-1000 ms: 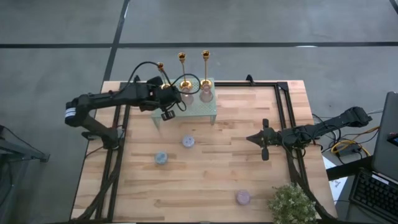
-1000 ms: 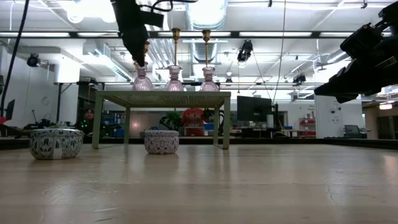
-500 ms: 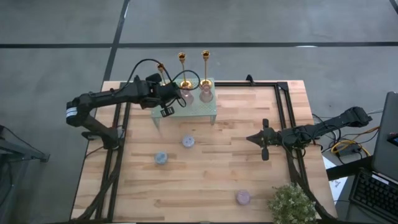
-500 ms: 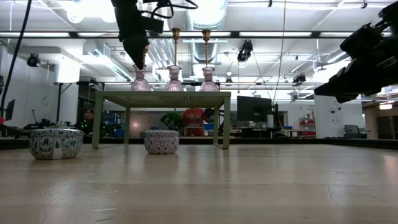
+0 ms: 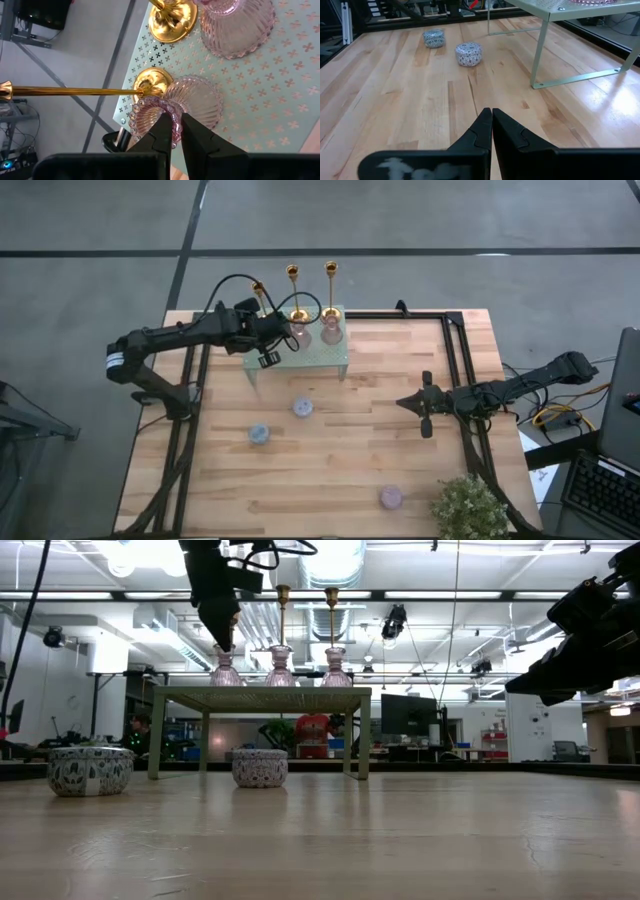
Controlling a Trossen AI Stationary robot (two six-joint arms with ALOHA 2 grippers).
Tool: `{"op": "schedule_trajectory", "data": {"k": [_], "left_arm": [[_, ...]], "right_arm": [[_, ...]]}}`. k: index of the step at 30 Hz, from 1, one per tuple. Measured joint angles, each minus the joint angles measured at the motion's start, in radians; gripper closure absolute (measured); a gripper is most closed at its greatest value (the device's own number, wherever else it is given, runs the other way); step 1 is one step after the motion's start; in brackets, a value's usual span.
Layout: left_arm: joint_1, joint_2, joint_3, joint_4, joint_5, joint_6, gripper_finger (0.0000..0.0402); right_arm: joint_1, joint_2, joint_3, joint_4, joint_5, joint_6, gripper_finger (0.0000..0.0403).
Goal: Pick & Place candle stick holders
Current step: Put the pink glass candle holder on the shelf
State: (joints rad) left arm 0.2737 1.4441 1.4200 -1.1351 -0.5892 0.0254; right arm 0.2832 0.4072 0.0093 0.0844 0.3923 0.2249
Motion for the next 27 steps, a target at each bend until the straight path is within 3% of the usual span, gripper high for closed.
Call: {"op": "schedule_trajectory", "data": {"k": [10, 21, 27], "left_arm": [[0.0, 0.0, 0.008, -0.003, 0.005, -0.016, 0.0367], [0.0, 0.0, 0.008, -0.004, 0.002, -0.031, 0.0294], [-0.002, -0.003, 0.02, -0.004, -0.004, -0.031, 0.0283]], "right_arm": [[0.0, 0.0, 0.0, 0.0, 0.0, 0.0, 0.0394], [0.0, 0.0, 0.0, 0.0, 0.0, 0.0, 0.0394], [0.0, 0.0, 0.0, 0.0, 0.0, 0.0, 0.0394]]}}
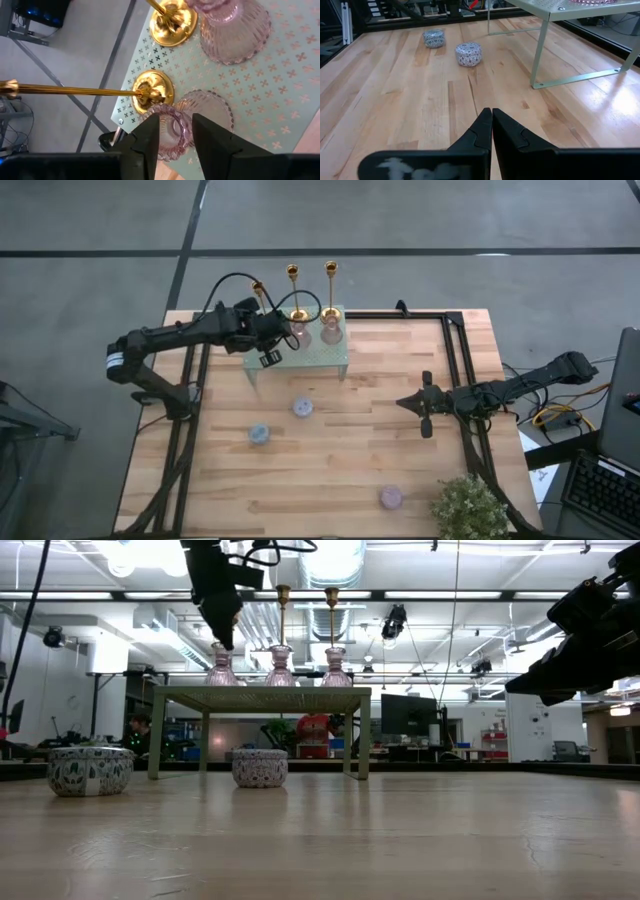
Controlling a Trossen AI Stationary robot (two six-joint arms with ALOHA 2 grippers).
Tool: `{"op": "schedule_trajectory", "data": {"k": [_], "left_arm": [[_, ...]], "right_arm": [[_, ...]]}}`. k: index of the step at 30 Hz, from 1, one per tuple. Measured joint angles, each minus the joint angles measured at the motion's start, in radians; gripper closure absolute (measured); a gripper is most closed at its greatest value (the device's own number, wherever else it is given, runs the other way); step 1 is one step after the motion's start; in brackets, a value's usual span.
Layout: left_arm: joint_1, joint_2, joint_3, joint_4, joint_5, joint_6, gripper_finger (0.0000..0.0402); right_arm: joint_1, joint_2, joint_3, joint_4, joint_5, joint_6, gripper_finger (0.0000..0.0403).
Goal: Pick & Place candle stick holders
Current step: Put the pink glass candle holder on the shelf, then put the red scented candle on the shelf
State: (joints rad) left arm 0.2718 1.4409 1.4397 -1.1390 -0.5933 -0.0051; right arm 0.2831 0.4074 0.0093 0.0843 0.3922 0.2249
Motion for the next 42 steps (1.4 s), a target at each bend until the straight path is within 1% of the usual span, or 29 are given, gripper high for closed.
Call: {"op": "schedule_trajectory", "data": {"k": [7, 12, 17, 20, 24, 26, 28, 31, 33, 35, 38, 40, 42], "left_arm": [[-0.002, -0.004, 0.047, 0.001, -0.041, -0.001, 0.0282], [-0.026, -0.004, 0.092, 0.0, -0.041, -0.014, 0.0282], [-0.073, -0.005, 0.124, 0.0, -0.017, -0.023, 0.0282], [-0.113, -0.011, 0.129, 0.002, 0.055, -0.042, 0.0282], [-0.184, -0.02, 0.112, 0.031, 0.212, -0.076, 0.0282], [-0.222, -0.02, 0.093, 0.069, 0.277, -0.128, 0.0279], [-0.259, -0.019, 0.066, 0.119, 0.316, -0.173, 0.0272], [-0.31, -0.02, 0.002, 0.193, 0.326, -0.198, 0.025], [-0.336, -0.019, -0.045, 0.22, 0.334, -0.234, 0.0225], [-0.362, -0.019, -0.089, 0.266, 0.35, -0.275, 0.0193], [-0.411, -0.018, -0.16, 0.343, 0.349, -0.283, 0.0139], [-0.435, -0.018, -0.215, 0.436, 0.348, -0.277, 0.0106], [-0.444, -0.019, -0.275, 0.54, 0.348, -0.295, 0.0082]], "right_arm": [[0.0, 0.0, 0.0, 0.0, 0.0, 0.0, 0.0394], [0.0, 0.0, 0.0, 0.0, 0.0, 0.0, 0.0394], [0.0, 0.0, 0.0, 0.0, 0.0, 0.0, 0.0394], [0.0, 0.0, 0.0, 0.0, 0.0, 0.0, 0.0394], [0.0, 0.0, 0.0, 0.0, 0.0, 0.0, 0.0394], [0.0, 0.0, 0.0, 0.0, 0.0, 0.0, 0.0394], [0.0, 0.0, 0.0, 0.0, 0.0, 0.0, 0.0394], [0.0, 0.0, 0.0, 0.0, 0.0, 0.0, 0.0394], [0.0, 0.0, 0.0, 0.0, 0.0, 0.0, 0.0394], [0.0, 0.0, 0.0, 0.0, 0.0, 0.0, 0.0394], [0.0, 0.0, 0.0, 0.0, 0.0, 0.0, 0.0394], [0.0, 0.0, 0.0, 0.0, 0.0, 0.0, 0.0394], [0.0, 0.0, 0.0, 0.0, 0.0, 0.0, 0.0394]]}}
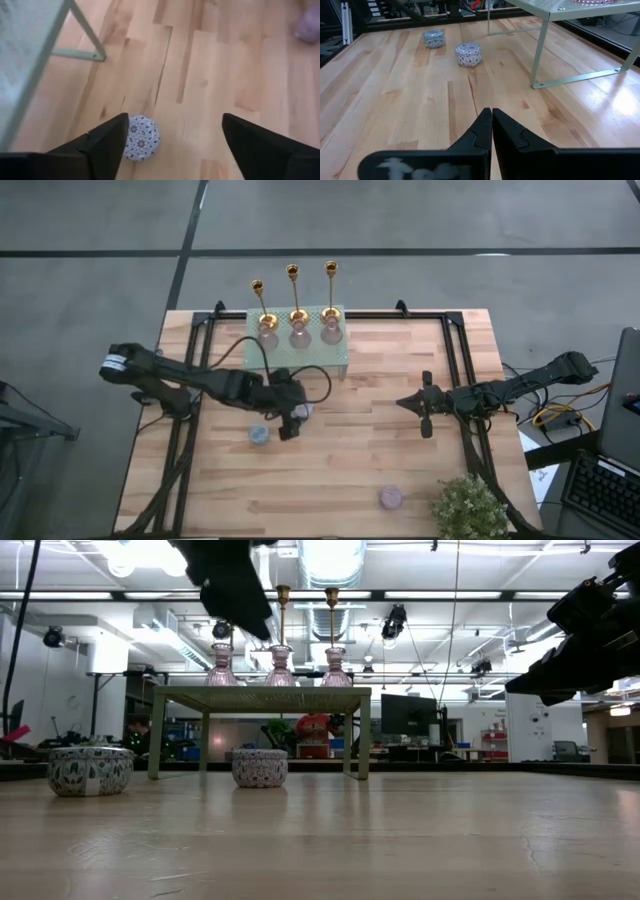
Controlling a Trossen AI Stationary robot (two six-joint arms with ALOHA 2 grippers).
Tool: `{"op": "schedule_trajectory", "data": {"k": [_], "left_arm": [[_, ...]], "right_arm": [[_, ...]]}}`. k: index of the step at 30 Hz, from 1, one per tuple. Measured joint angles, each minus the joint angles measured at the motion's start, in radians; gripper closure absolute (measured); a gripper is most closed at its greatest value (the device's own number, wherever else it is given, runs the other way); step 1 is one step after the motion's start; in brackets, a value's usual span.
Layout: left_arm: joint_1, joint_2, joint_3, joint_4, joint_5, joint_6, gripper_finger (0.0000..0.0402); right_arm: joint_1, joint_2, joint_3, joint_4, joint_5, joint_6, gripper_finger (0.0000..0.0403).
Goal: Pick & Place candle stick holders
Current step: Put the red scented candle on the shelf
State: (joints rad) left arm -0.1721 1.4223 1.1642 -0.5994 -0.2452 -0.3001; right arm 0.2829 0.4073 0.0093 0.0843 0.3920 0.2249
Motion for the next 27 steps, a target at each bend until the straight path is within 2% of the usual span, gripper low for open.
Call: {"op": "schedule_trajectory", "data": {"k": [4, 8, 12, 16, 18, 27], "left_arm": [[-0.007, 0.0, -0.111, 0.124, -0.013, -0.025, 0.0061], [-0.007, 0.0, -0.188, 0.176, -0.073, -0.038, 0.0064], [-0.007, 0.0, -0.265, 0.298, -0.08, -0.034, 0.0064], [-0.009, 0.001, -0.319, 0.373, -0.079, -0.054, 0.0065], [-0.008, 0.003, -0.343, 0.373, -0.099, -0.073, 0.0064], [-0.008, 0.003, -0.447, 0.556, -0.154, -0.091, 0.0063]], "right_arm": [[0.0, 0.0, 0.0, 0.0, 0.0, 0.0, 0.0394], [0.0, 0.0, 0.0, 0.0, 0.0, 0.0, 0.0394], [0.0, 0.0, 0.0, 0.0, 0.0, 0.0, 0.0394], [0.0, 0.0, 0.0, 0.0, 0.0, 0.0, 0.0394], [0.0, 0.0, 0.0, 0.0, 0.0, 0.0, 0.0394], [0.0, 0.0, 0.0, 0.0, 0.0, 0.0, 0.0394]]}}
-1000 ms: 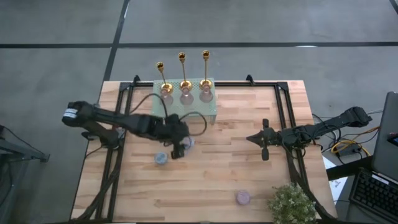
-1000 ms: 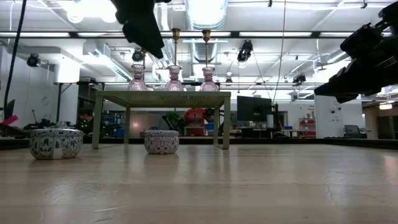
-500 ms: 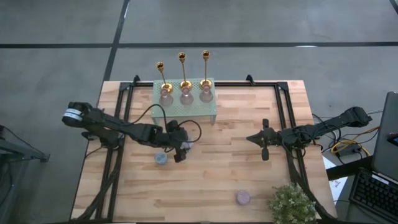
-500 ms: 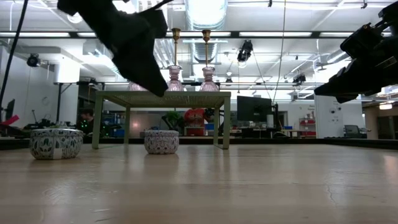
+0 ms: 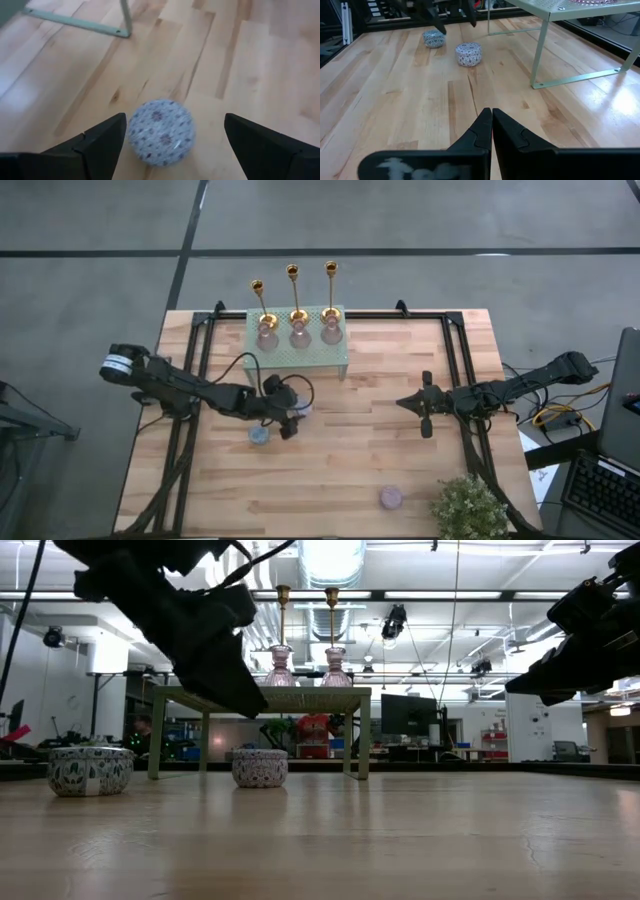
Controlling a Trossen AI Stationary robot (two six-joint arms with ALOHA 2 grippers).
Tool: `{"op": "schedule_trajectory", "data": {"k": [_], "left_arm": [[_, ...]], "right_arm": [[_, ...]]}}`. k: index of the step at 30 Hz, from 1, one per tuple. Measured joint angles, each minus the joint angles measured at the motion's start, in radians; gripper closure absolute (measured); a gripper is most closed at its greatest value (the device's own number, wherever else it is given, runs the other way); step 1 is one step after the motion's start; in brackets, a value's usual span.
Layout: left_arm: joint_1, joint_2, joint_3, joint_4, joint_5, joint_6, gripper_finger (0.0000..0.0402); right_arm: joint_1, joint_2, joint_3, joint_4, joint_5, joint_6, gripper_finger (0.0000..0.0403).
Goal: Pick & Place candle stick holders
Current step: Put the red scented candle on the shelf
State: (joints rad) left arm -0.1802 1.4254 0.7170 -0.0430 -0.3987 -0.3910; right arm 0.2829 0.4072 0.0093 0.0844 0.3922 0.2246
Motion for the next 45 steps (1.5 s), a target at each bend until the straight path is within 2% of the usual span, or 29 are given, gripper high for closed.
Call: {"op": "schedule_trajectory", "data": {"k": [5, 13, 30, 38, 45], "left_arm": [[0.0, 0.048, -0.017, 0.035, -0.021, -0.004, 0.0066], [0.002, 0.168, 0.041, 0.036, -0.015, 0.03, 0.0065], [0.011, 0.182, 0.048, 0.023, -0.114, 0.064, 0.0066], [0.042, 0.204, 0.048, 0.02, -0.006, 0.003, 0.0065], [0.043, 0.22, 0.048, 0.024, 0.017, -0.003, 0.0074]], "right_arm": [[0.0, 0.0, 0.0, 0.0, 0.0, 0.0, 0.0394], [0.0, 0.0, 0.0, 0.0, 0.0, 0.0, 0.0394], [0.0, 0.0, 0.0, 0.0, 0.0, 0.0, 0.0394], [0.0, 0.0, 0.0, 0.0, 0.0, 0.0, 0.0394], [0.0, 0.0, 0.0, 0.0, 0.0, 0.0, 0.0394]]}}
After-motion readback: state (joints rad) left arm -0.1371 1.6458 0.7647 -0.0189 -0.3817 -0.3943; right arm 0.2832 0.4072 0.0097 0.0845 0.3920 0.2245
